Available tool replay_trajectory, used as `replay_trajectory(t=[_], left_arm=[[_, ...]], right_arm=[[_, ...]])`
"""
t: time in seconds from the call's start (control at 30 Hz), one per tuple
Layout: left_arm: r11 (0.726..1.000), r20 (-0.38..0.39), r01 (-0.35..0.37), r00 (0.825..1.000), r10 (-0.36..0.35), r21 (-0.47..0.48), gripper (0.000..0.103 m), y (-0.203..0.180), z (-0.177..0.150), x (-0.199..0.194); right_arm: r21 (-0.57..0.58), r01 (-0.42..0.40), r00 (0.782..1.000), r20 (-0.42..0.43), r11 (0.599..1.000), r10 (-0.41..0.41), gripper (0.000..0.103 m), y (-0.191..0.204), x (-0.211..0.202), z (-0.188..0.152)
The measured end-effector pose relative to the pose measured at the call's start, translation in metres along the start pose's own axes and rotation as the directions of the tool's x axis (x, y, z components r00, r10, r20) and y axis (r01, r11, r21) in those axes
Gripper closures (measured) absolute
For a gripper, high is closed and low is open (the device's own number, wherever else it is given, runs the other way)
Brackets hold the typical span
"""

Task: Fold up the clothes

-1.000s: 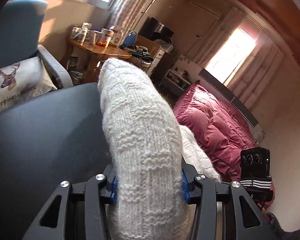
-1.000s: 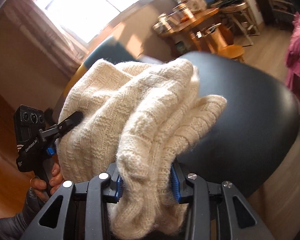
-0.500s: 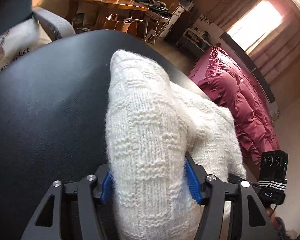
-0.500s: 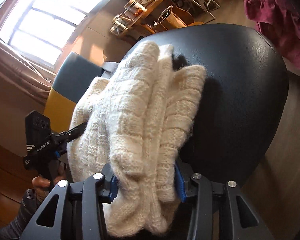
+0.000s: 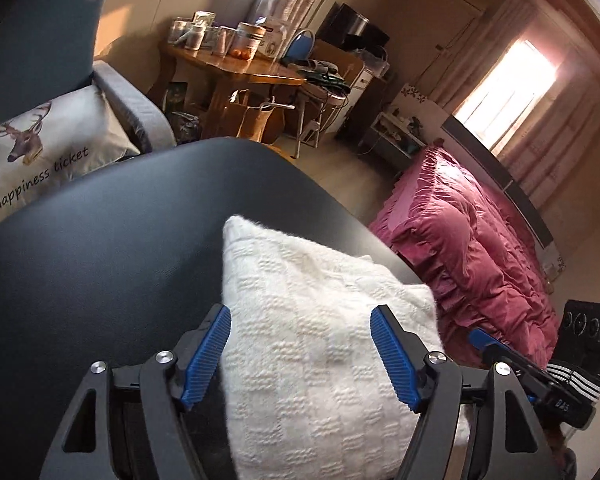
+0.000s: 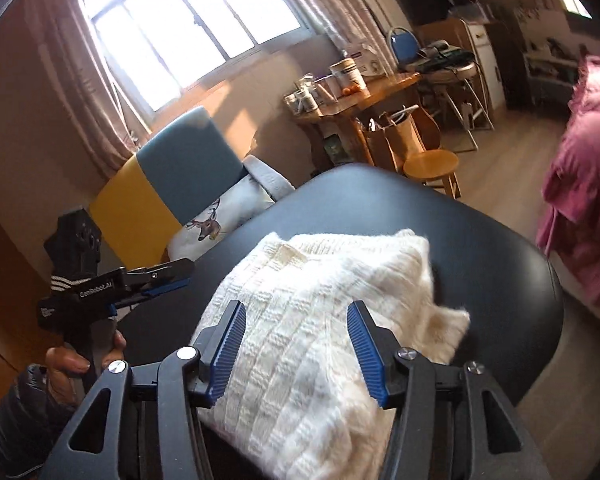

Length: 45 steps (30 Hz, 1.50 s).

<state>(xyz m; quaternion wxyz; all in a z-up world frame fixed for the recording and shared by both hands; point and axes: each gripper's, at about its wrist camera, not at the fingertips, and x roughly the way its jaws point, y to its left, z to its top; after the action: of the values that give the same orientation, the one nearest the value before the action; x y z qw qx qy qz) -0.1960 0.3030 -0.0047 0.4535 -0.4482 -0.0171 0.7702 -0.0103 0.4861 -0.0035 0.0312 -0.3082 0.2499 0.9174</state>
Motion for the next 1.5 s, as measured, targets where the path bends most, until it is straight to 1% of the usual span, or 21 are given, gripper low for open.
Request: replay_trajectory(t=[0.07,0.13,0.17,0.2,0.3,0.37,0.5,0.6,0.63,0.67,0.73,0.77,0.83,0.87,0.93,1.0,1.13,1.2,1.27,1.37,1.5], left_arm=[[0.999,-0.047,0.022,0.999,-0.021,0.031,0.028,-0.016,0.0,0.02],[0.998,-0.11,0.006,0.994,0.001,0.062,0.028,-0.026,-0.011,0.044],[0.997,-0.139,-0.004,0.99,0.015,0.079,0.028,-0.029,-0.018,0.055],[0.994,-0.151,-0.022,0.988,0.039,0.11,0.028,-0.031,-0.029,0.064],[0.959,-0.074,-0.118,0.987,0.141,0.257,0.026,-0.049,-0.055,0.074],[0.954,-0.048,-0.159,0.983,0.176,0.253,0.022,-0.053,-0.058,0.076],[0.95,-0.018,-0.219,0.973,0.229,0.22,0.022,-0.057,-0.054,0.07],[0.918,0.046,-0.333,0.942,0.331,0.214,0.021,-0.069,-0.054,0.047],[0.912,0.06,-0.358,0.934,0.353,0.199,0.02,-0.069,-0.055,0.037],[0.908,0.072,-0.377,0.926,0.37,0.18,0.015,-0.068,-0.058,0.024],[0.897,0.107,-0.418,0.908,0.406,0.146,0.009,-0.068,-0.067,-0.003],[0.891,0.125,-0.435,0.899,0.421,0.13,0.005,-0.068,-0.073,-0.016],[0.887,0.154,-0.45,0.888,0.434,0.099,0.003,-0.067,-0.086,-0.04],[0.888,0.161,-0.452,0.885,0.436,0.082,0.002,-0.066,-0.092,-0.051],[0.897,0.163,-0.438,0.891,0.424,0.061,0.001,-0.068,-0.102,-0.069],[0.904,0.168,-0.423,0.897,0.408,0.06,0.001,-0.073,-0.11,-0.083],[0.88,0.191,-0.471,0.871,0.453,0.065,0.001,-0.086,-0.119,-0.103],[0.866,0.201,-0.496,0.856,0.476,0.062,0.003,-0.09,-0.121,-0.11],[0.855,0.209,-0.515,0.843,0.495,0.051,0.003,-0.092,-0.123,-0.117],[0.873,0.206,-0.488,0.854,0.479,-0.004,0.003,-0.086,-0.124,-0.128],[0.888,0.192,-0.457,0.869,0.457,-0.048,0.002,-0.081,-0.122,-0.135]], right_arm=[[-0.029,0.041,0.996,-0.079,0.999,-0.043,0.048,0.0,0.03,-0.002],[-0.061,0.098,0.978,-0.18,0.993,-0.107,0.052,-0.015,0.048,-0.027],[-0.086,0.112,0.973,-0.192,0.99,-0.127,0.054,-0.022,0.051,-0.041],[-0.112,0.107,0.983,-0.139,0.988,-0.122,0.056,-0.026,0.042,-0.055],[-0.111,0.12,0.99,-0.059,0.987,-0.127,0.057,-0.032,0.027,-0.077],[-0.113,0.141,0.988,-0.044,0.984,-0.146,0.057,-0.029,0.03,-0.078],[-0.125,0.18,0.983,-0.017,0.976,-0.184,0.056,-0.02,0.032,-0.077],[-0.055,0.183,0.982,-0.027,0.982,-0.185,0.051,-0.017,0.025,-0.07],[-0.016,0.183,0.982,-0.034,0.983,-0.183,0.05,-0.014,0.02,-0.066],[0.018,0.176,0.984,-0.035,0.984,-0.175,0.046,-0.011,0.014,-0.064],[0.058,0.185,0.983,-0.013,0.981,-0.184,0.027,0.001,-0.002,-0.061],[0.058,0.205,0.979,0.002,0.977,-0.206,0.017,0.009,-0.01,-0.061],[0.044,0.247,0.968,0.039,0.968,-0.249,0.017,0.026,-0.025,-0.063],[0.035,0.284,0.956,0.061,0.958,-0.286,0.017,0.035,-0.031,-0.065],[0.022,0.351,0.931,0.096,0.936,-0.351,0.017,0.049,-0.042,-0.07],[0.016,0.39,0.915,0.103,0.921,-0.389,0.017,0.059,-0.05,-0.073],[-0.05,0.482,0.874,0.105,0.875,-0.475,0.017,0.083,-0.053,-0.076],[-0.073,0.508,0.859,0.116,0.858,-0.499,0.018,0.092,-0.054,-0.079],[-0.093,0.5,0.864,0.124,0.861,-0.488,0.018,0.097,-0.056,-0.08],[-0.126,0.478,0.877,0.129,0.869,-0.463,0.018,0.104,-0.057,-0.081],[-0.144,0.421,0.906,0.105,0.896,-0.409,0.018,0.104,-0.056,-0.077]])
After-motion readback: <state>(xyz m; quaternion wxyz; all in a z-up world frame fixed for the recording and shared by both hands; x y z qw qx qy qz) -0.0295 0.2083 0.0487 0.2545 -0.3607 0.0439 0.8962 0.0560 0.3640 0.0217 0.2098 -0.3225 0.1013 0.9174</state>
